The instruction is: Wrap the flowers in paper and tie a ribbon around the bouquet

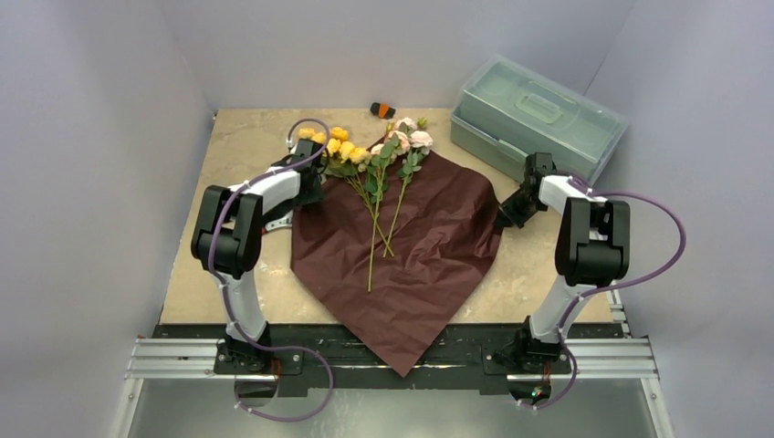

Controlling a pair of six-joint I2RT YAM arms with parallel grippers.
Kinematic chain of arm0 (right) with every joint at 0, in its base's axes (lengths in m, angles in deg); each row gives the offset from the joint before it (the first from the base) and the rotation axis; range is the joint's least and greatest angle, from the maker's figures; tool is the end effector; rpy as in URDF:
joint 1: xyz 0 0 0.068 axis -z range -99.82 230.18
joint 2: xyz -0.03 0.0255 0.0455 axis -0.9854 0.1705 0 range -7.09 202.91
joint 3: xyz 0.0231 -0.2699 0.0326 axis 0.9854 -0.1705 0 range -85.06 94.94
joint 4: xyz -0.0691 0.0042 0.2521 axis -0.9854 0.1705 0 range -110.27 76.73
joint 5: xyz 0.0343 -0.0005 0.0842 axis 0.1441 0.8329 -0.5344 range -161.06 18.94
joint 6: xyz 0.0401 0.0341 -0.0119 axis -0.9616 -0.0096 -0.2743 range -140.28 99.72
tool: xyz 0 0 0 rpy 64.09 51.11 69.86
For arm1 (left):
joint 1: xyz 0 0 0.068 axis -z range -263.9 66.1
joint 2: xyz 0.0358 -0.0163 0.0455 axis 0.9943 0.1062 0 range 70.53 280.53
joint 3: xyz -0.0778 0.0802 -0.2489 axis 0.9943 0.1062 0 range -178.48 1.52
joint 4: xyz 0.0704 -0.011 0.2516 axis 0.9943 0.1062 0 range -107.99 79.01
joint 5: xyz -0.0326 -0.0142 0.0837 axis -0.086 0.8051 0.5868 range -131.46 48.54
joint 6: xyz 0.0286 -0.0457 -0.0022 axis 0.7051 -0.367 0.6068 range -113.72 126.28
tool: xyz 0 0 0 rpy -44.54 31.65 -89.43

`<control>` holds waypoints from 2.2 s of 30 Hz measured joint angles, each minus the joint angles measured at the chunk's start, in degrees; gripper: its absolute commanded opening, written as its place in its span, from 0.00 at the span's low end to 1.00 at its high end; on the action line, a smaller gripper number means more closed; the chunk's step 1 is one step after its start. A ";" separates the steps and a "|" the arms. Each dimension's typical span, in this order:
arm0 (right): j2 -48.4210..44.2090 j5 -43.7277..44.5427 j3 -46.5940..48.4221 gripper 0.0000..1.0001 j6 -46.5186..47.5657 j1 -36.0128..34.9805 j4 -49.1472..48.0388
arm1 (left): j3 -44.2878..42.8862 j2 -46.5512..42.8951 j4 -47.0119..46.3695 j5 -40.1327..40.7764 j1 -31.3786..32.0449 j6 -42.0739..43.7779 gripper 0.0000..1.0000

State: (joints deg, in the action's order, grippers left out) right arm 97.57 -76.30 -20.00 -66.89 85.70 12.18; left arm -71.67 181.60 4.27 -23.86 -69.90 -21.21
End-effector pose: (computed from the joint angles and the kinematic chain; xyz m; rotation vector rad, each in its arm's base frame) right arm 0.3462 -0.0301 0.1548 1.2410 2.5843 0.2817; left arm 0.3896 -0.0861 0.1631 -0.4034 2.5168 0.1282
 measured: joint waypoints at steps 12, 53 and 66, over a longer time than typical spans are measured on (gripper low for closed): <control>-4.72 0.44 -2.54 0.77 2.69 -0.70 1.46 | -6.64 -2.54 6.19 2.23 1.75 -0.02 0.60; -24.13 1.05 -13.49 0.75 7.48 -2.60 12.50 | -25.46 15.47 -0.24 -7.43 7.98 3.30 0.70; -44.68 -7.65 -29.07 0.90 0.28 -15.65 13.35 | -3.61 -18.99 6.60 -3.91 12.02 7.02 0.75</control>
State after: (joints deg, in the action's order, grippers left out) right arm 52.90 -83.95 -49.07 -66.61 70.05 25.53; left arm -75.27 162.61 10.87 -27.77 -57.88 -14.19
